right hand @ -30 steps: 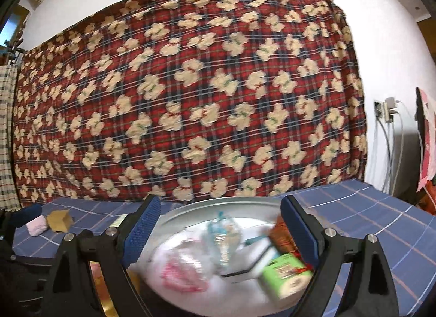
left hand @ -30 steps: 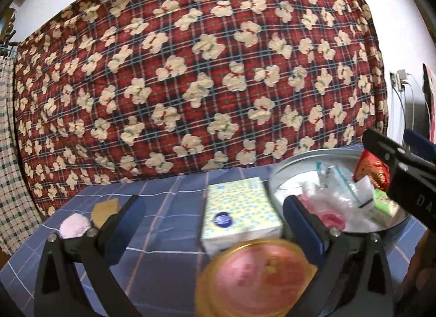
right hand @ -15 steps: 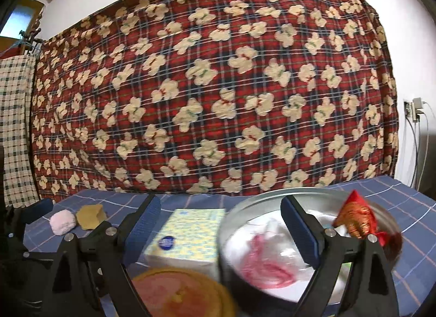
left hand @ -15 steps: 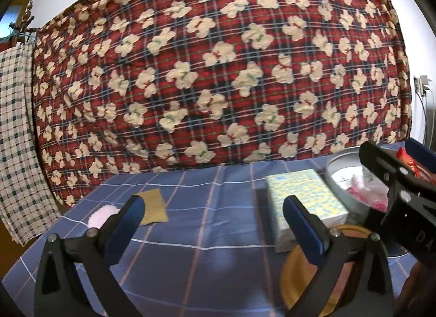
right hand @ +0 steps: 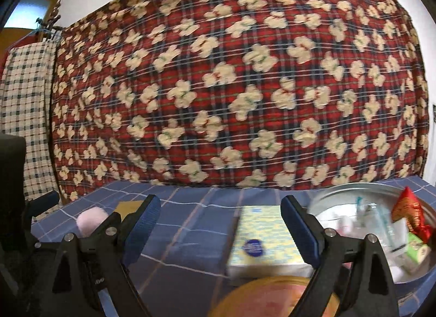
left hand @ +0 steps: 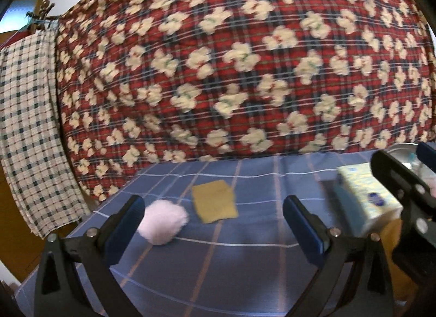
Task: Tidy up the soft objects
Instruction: 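Withdraw both tools from the tin toward the pink ball and tan sponge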
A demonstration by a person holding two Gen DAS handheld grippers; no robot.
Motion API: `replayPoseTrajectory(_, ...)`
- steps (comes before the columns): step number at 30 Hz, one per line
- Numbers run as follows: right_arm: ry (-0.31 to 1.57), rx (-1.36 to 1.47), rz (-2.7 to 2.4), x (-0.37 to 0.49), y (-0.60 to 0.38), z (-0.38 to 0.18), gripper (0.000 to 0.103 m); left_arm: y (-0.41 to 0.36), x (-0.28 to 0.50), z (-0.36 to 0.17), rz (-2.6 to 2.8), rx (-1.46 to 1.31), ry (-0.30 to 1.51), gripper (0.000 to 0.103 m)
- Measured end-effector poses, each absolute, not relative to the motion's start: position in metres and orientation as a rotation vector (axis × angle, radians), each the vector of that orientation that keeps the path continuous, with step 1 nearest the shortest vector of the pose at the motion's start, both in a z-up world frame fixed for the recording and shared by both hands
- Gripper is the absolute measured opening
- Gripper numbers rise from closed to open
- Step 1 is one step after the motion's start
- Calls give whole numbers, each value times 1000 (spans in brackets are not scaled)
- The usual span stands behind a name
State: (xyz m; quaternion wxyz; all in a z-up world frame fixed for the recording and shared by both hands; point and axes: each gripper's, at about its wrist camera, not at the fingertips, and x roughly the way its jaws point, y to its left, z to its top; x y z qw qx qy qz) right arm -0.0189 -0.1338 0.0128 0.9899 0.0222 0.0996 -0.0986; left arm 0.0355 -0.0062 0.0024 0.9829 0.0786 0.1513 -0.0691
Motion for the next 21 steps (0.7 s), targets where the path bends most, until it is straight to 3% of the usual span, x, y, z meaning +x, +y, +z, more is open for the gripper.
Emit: replayPoseTrajectory(21, 346, 103, -143, 83, -78, -1, 92, 88, 141, -26, -14, 84, 624, 103)
